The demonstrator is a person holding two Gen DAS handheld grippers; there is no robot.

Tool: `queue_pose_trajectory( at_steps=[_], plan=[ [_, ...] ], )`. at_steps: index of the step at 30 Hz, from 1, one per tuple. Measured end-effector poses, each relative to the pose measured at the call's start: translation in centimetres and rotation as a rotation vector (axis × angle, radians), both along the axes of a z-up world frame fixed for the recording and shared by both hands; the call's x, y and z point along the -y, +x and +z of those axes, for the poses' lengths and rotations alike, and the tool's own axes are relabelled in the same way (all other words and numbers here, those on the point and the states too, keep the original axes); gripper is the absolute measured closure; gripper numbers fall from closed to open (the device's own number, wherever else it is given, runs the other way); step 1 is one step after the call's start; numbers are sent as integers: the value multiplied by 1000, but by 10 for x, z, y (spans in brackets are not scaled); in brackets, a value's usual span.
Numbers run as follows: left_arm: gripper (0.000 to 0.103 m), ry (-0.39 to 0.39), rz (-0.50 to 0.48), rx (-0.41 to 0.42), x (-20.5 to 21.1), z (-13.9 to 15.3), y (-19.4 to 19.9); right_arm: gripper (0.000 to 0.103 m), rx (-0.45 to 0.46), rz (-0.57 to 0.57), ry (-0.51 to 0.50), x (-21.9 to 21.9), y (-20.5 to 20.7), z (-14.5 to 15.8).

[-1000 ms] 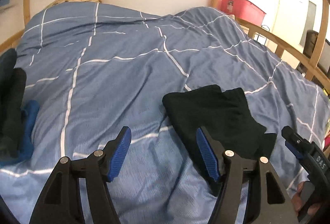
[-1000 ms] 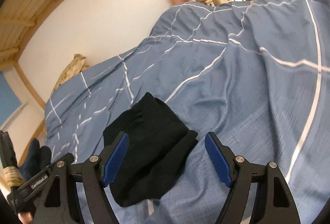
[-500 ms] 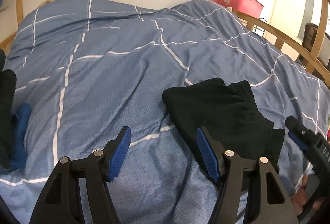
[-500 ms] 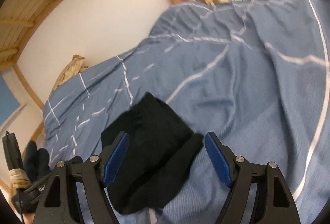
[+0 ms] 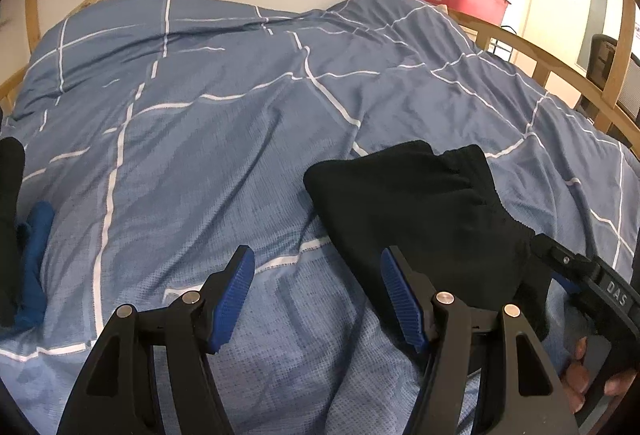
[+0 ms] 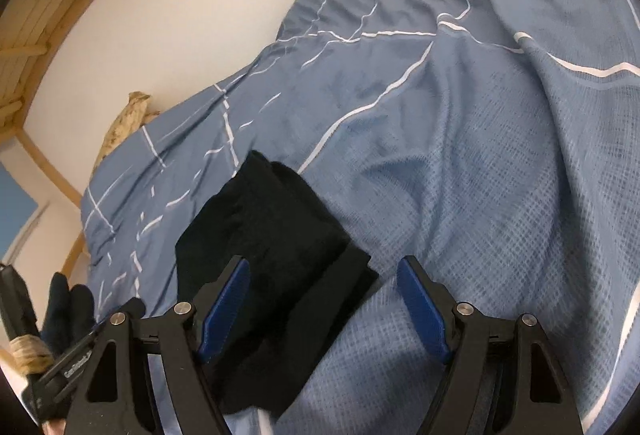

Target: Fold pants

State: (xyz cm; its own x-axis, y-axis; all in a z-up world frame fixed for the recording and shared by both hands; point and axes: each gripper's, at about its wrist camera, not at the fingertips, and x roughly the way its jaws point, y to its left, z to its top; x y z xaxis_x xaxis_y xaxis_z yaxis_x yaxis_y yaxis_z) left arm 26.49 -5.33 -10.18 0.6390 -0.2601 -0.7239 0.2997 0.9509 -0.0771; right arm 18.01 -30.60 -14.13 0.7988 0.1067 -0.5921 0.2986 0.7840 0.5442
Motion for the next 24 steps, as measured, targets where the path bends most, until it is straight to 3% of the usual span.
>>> queue_pose_trajectory(
  at_steps=[10,17,24],
  plan=[
    [39,4,-28,-18,0,-8,14,26,6,24,51,-9,3,-4],
    [39,-51,-90,-58,15,-15,51,26,13,1,59,-13,11,-4],
    [39,-22,-119,-70,30,-26,80,26,-3,-14,41,-17,19,-6]
  ],
)
